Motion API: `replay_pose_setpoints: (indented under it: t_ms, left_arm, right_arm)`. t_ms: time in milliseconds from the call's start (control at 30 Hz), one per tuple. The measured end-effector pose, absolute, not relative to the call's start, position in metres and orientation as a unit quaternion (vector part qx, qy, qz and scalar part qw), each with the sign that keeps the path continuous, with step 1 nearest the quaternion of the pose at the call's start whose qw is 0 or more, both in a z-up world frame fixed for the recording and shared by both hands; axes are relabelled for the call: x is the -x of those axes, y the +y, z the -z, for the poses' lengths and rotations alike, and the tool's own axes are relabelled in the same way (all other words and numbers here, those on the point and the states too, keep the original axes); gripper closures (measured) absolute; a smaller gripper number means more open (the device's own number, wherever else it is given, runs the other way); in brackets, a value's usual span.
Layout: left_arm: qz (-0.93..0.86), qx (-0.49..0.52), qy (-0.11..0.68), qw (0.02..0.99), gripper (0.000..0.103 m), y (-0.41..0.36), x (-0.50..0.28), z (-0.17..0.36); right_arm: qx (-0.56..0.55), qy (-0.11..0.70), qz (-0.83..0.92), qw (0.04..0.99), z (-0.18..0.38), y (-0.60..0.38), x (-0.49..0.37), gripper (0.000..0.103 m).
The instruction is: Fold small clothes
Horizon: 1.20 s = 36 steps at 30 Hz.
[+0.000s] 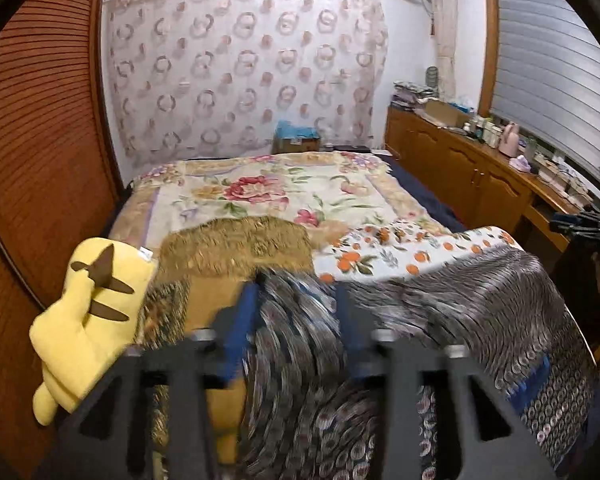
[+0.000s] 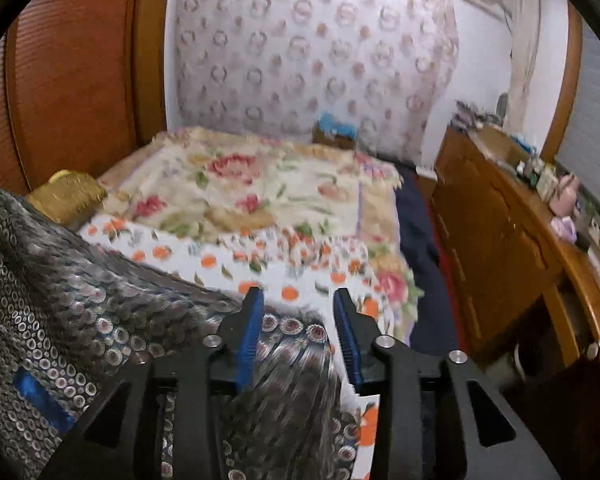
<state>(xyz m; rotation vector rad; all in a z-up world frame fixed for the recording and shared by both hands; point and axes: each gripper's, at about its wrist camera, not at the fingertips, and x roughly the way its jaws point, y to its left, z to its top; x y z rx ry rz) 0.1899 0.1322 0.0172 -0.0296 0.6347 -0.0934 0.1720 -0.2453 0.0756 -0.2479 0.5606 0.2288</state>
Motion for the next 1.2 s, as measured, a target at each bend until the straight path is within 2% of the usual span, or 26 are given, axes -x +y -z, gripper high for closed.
replay_pose_setpoints:
  t_ms: [67,100,633,767,1200]
  left_arm:
    - [0.056,0.021,0.316,0.947,0.022,0.131,-0.177,-0.013]
    - [0.057,0.022,0.315,0.947,0.021,0.129,-0.171,-0.012]
    - [0.046,0.03,0.339,0.939,0.021,0.12,-0.095,0.04]
    - [0.041,0.038,0.345,0.937,0.021,0.123,-0.092,0.049]
    - [0.039,0.056,0.338,0.939,0.021,0.128,-0.088,0.058]
  right_arm:
    - [0.123,0.276,-0.121,0.946,-0.07,-0.245,-0.165,0.051]
    - [0.119,0.276,-0.125,0.946,-0.067,-0.246,-0.158,0.05]
    - [0.03,0.341,-0.134,0.93,-0.021,-0.324,-0.095,0.05]
    - [0.002,0.358,-0.129,0.925,-0.013,-0.334,-0.102,0.046]
    - [0.009,0.357,-0.102,0.929,-0.007,-0.321,-0.134,0.046]
